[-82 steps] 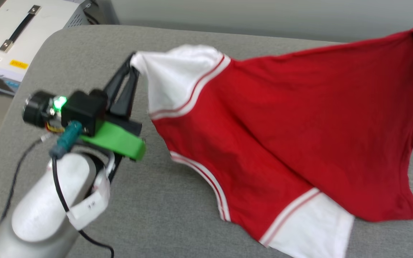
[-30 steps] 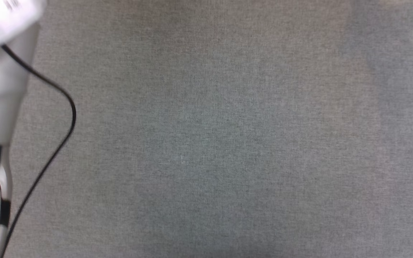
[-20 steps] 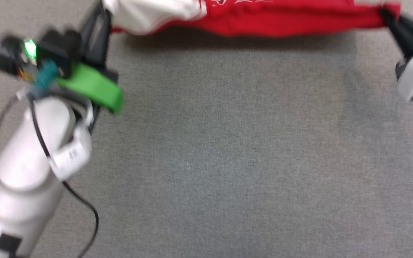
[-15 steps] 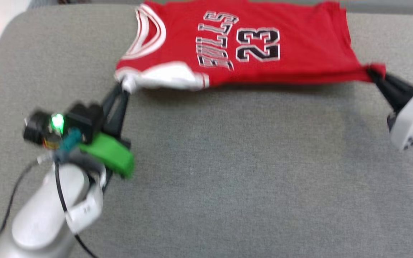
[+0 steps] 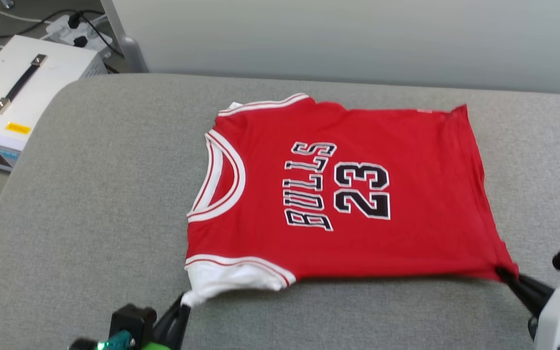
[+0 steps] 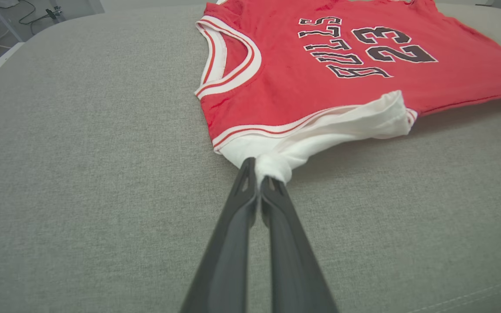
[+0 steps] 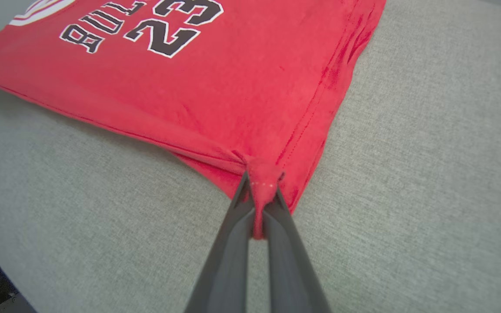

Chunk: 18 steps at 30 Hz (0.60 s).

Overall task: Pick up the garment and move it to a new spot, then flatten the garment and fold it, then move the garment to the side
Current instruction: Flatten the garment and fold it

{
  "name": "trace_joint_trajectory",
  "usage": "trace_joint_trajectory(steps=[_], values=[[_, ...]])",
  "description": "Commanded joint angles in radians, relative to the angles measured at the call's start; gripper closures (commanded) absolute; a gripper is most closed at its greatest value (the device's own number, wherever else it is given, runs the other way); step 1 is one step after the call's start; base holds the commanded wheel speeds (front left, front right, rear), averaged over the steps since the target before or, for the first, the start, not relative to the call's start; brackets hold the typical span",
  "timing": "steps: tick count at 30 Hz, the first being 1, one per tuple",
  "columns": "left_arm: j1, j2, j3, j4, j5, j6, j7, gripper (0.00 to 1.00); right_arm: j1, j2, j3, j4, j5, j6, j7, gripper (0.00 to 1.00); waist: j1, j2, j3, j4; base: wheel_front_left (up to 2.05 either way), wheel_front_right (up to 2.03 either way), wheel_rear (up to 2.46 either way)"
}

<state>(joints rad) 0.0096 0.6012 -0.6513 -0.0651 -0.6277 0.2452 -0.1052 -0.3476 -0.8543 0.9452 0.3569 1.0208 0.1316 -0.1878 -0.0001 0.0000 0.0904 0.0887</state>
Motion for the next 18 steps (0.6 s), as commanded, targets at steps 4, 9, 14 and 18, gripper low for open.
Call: trace_joint_trajectory(steps=[4, 9, 14, 18], values=[[0.099, 0.006, -0.009, -0.002, -0.055, 0.017, 0.018, 1.00, 0.142, 0.000, -0.048, -0.030, 0.014, -0.001, 0.024, 1.00, 0.0001, 0.0000, -0.050, -0.002, 0.00, 0.00, 0.00], [0.161, 0.016, -0.025, -0.018, -0.090, 0.016, 0.046, 1.00, 0.262, -0.011, -0.105, -0.089, 0.011, -0.001, 0.068, 1.00, 0.0001, 0.0000, -0.052, -0.004, 0.00, 0.00, 0.00], [0.158, 0.024, -0.025, -0.028, -0.085, 0.017, 0.044, 1.00, 0.330, -0.017, -0.189, -0.150, 0.007, -0.001, 0.117, 1.00, 0.0001, 0.0000, -0.036, -0.002, 0.00, 0.00, 0.00], [0.086, 0.027, -0.009, -0.019, -0.048, 0.008, 0.016, 1.00, 0.343, -0.002, -0.269, -0.179, 0.002, -0.001, 0.145, 1.00, 0.0001, 0.0000, -0.018, 0.005, 0.00, 0.00, 0.00]])
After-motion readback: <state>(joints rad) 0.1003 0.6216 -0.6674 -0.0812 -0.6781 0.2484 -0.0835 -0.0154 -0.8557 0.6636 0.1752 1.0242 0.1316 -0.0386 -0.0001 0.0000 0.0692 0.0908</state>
